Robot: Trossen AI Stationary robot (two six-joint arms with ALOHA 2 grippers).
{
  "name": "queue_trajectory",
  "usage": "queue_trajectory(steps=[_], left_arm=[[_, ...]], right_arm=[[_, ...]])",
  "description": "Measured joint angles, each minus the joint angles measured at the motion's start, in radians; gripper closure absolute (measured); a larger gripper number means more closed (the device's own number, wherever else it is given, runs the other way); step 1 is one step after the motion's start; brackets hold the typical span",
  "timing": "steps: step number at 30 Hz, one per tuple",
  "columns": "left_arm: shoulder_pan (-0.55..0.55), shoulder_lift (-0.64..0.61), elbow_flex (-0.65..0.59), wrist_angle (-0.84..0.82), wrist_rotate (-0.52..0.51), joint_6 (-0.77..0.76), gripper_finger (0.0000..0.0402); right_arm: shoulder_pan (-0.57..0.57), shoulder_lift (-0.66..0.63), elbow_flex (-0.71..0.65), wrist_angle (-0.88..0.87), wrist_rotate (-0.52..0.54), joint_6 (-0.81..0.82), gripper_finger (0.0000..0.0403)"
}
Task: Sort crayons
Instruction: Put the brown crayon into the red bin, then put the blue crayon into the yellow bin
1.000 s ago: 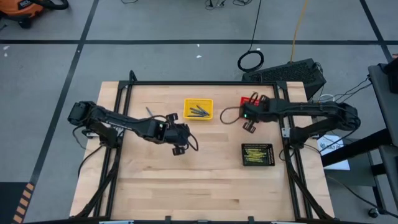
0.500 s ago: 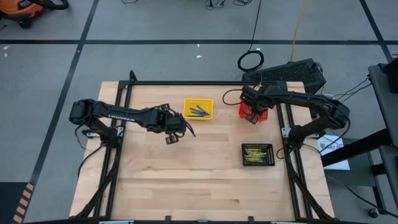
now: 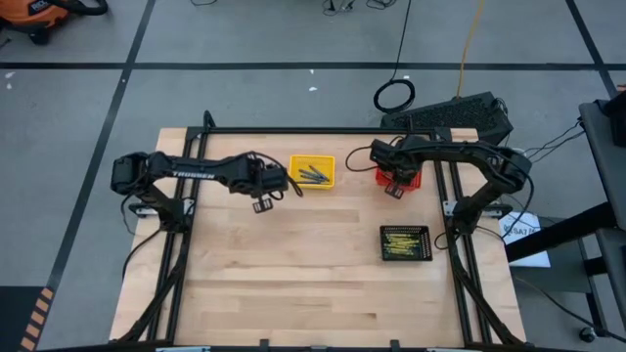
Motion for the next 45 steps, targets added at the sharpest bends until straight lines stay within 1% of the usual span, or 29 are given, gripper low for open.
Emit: queue_trajectory(steps=[6,11,19,21,24,29,31,35,40,42,45], left_arm=[[0.028,0.0,-0.022,-0.001,0.0,0.018,0.0306],[0.05,0.0,-0.022,-0.002,0.0,0.019,0.0306],[0.156,0.0,-0.022,-0.016,0.0,0.033,0.0306],[0.195,0.0,-0.022,-0.012,0.0,-0.009,0.0306],[0.265,0.0,-0.022,-0.016,0.0,-0.12,0.0306],[0.381,0.0,-0.022,-0.077,0.0,-0.333,0.0306],[0.414,0.0,-0.022,-0.116,0.014,-0.396,0.0306],[0.464,0.0,-0.022,-0.141,0.099,-0.503,0.0306],[0.495,0.001,-0.022,-0.095,0.273,-0.614,0.0306],[0.503,0.001,-0.022,-0.087,0.307,-0.663,0.0306],[0.513,0.001,-0.022,-0.092,0.313,-0.774,0.0306]], right_arm=[[0.0,-0.001,0.0,0.001,0.001,-0.002,0.0328],[0.001,-0.003,0.011,-0.029,0.001,0.003,0.0313],[0.001,-0.003,0.132,-0.206,-0.006,0.119,0.0308],[0.002,-0.003,0.158,-0.242,-0.008,0.147,0.0309],[0.002,-0.003,0.186,-0.254,-0.024,0.181,0.0309],[0.002,-0.003,0.206,-0.256,-0.15,0.201,0.0309],[0.002,-0.003,0.206,-0.257,-0.171,0.238,0.0309],[0.002,-0.003,0.206,-0.26,-0.168,0.342,0.0309],[0.002,-0.003,0.206,-0.273,-0.165,0.371,0.0309],[0.002,-0.003,0.206,-0.274,-0.165,0.372,0.0309],[0.002,-0.003,0.206,-0.274,-0.165,0.372,0.0309]])
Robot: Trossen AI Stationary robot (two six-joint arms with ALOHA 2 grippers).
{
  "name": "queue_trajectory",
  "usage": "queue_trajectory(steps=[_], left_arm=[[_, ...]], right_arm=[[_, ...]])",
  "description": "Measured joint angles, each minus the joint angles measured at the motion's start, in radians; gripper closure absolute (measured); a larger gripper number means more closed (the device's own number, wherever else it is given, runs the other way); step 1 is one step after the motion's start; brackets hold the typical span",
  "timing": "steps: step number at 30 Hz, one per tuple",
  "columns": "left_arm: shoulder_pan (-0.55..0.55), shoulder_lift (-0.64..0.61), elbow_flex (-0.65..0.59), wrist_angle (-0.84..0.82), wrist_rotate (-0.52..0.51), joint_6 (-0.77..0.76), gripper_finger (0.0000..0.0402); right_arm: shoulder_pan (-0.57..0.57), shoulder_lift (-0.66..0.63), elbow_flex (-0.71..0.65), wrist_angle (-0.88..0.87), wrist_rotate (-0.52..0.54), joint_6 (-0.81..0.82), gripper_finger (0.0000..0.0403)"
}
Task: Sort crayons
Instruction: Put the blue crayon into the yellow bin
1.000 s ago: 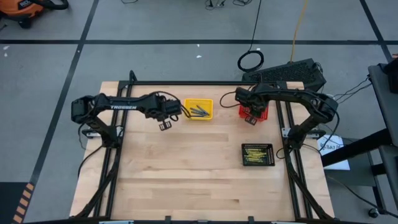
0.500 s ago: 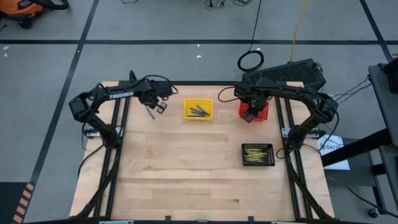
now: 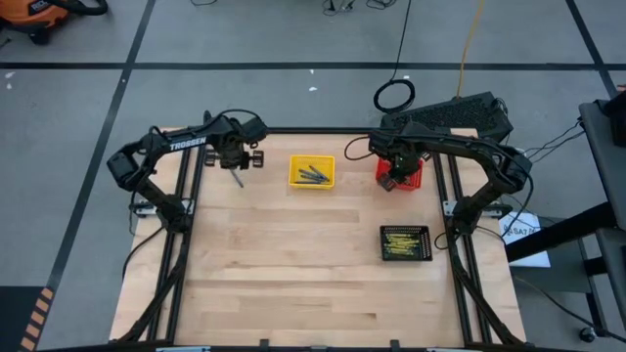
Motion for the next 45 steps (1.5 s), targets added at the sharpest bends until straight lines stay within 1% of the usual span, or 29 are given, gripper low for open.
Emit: queue_trajectory(steps=[3,9,12,14,15,17,19,24,33,45], left_arm=[[-0.001,0.0,0.0,-0.005,0.005,-0.081,0.0306],[-0.013,0.0,-0.016,-0.067,0.008,-0.161,0.0306],[-0.021,0.0,-0.062,-0.071,0.013,-0.198,0.0306],[-0.025,0.0,-0.11,-0.038,0.018,-0.233,0.0306],[-0.024,0.0,-0.138,-0.007,0.035,-0.253,0.0306],[-0.025,0.001,-0.192,0.088,0.087,-0.258,0.0306],[-0.025,0.001,-0.226,0.162,0.118,-0.255,0.0306],[-0.023,0.001,-0.243,0.252,0.123,-0.254,0.0306],[-0.008,0.001,-0.243,0.263,0.127,-0.25,0.0306],[0.06,0.0,-0.255,0.277,0.056,-0.249,0.0306]], right_arm=[[0.0,0.0,0.0,0.0,0.0,0.0,0.0309],[0.0,0.0,0.0,-0.002,0.001,-0.001,0.0309],[0.0,0.0,0.0,-0.002,0.002,-0.002,0.031],[0.0,0.0,0.0,-0.002,0.002,-0.001,0.031],[0.0,0.0,0.0,-0.002,0.002,-0.001,0.031],[0.0,0.0,0.0,-0.002,0.002,-0.001,0.031],[0.002,0.0,0.0,-0.002,0.003,-0.002,0.031],[0.005,0.0,0.0,0.006,0.003,-0.012,0.031],[0.006,0.0,0.0,0.022,0.003,-0.012,0.031],[0.006,0.0,0.0,0.059,0.003,-0.035,0.031]])
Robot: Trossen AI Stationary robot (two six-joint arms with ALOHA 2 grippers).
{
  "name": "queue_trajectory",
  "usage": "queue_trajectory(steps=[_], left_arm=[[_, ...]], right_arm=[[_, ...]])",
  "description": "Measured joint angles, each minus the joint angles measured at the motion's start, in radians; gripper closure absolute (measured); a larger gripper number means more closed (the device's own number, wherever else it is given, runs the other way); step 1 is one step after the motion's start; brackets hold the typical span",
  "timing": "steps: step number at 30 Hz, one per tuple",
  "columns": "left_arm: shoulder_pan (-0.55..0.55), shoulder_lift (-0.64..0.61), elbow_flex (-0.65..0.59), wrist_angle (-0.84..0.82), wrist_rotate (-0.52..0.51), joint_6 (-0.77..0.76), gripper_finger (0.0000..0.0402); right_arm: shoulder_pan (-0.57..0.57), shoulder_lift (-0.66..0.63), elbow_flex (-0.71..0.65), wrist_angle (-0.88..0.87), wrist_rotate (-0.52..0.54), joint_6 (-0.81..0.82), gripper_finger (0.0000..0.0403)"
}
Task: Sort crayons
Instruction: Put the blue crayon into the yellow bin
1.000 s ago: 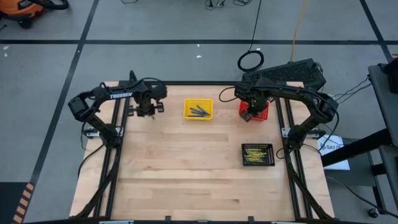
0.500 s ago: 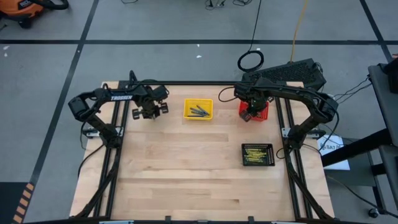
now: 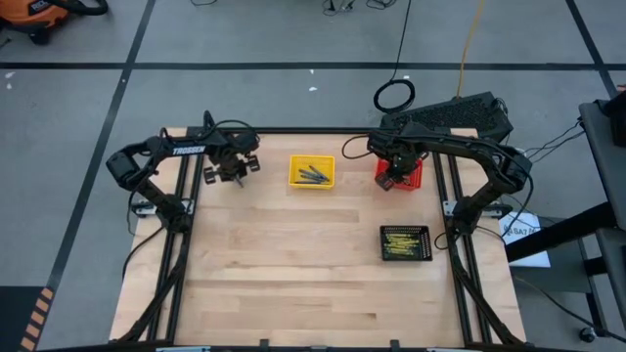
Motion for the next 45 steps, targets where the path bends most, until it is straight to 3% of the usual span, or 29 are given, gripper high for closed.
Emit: queue_trajectory(steps=[6,12,21,35,45], left_arm=[[0.03,-0.006,-0.067,0.089,0.003,0.004,0.0306],[0.035,-0.006,-0.086,0.108,0.008,0.121,0.0309],[0.037,-0.004,-0.086,0.079,0.045,0.361,0.0392],[0.035,-0.014,-0.089,0.065,0.095,0.63,0.04],[0.032,-0.146,-0.096,0.056,0.192,0.71,0.0401]], right_arm=[[0.0,0.0,0.0,-0.001,0.0,0.0,0.031],[0.0,0.0,0.0,-0.02,-0.001,0.0,0.031],[0.0,0.0,0.0,-0.025,-0.041,-0.004,0.031],[0.004,0.0,0.0,0.0,-0.121,-0.024,0.031],[0.041,0.0,0.0,0.009,-0.161,-0.054,0.031]])
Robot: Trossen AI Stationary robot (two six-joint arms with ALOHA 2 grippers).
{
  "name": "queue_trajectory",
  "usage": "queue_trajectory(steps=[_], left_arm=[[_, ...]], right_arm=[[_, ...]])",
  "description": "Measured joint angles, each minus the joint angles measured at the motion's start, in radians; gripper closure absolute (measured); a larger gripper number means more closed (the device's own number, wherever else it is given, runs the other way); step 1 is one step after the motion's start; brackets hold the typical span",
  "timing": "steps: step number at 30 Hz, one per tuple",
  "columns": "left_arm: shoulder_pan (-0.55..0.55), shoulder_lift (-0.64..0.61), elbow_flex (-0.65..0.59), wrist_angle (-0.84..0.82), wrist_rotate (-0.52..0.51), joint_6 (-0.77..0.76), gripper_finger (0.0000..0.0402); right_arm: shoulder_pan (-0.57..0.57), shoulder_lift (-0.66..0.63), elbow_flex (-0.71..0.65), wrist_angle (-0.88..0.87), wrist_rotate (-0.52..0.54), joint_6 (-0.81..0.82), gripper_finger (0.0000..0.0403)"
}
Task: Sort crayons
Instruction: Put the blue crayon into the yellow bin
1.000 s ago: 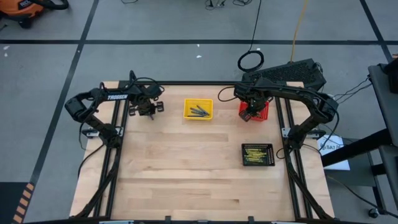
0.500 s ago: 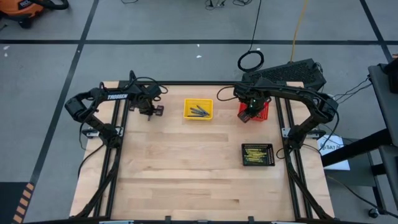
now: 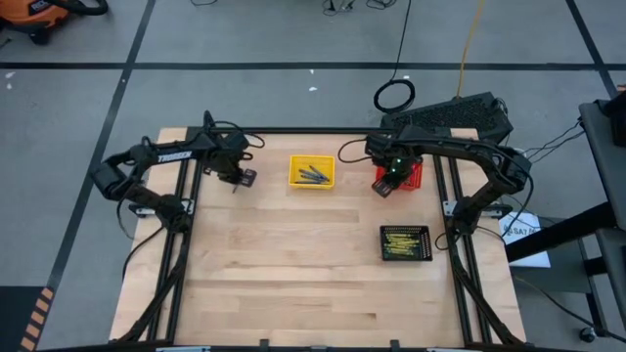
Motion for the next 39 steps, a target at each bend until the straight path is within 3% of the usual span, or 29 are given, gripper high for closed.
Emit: queue_trajectory(steps=[5,12,19,34,39], left_arm=[[-0.007,-0.066,0.0,-0.001,0.032,0.001,0.0401],[-0.061,-0.169,0.002,0.019,0.127,0.043,0.0402],[-0.173,-0.25,0.003,0.09,0.168,0.042,0.0402],[-0.495,-0.288,0.005,0.484,0.17,0.015,0.0402],[-0.61,-0.288,0.005,0.652,0.167,0.016,0.0402]], right_arm=[[0.023,0.0,0.0,0.007,-0.02,-0.001,0.031],[0.113,0.0,0.0,0.148,-0.258,-0.045,0.031],[0.257,0.0,0.0,0.335,-0.391,-0.034,0.031],[0.625,0.0,0.0,0.543,-0.383,0.122,0.031],[0.74,0.0,0.0,0.667,-0.268,0.14,0.031]])
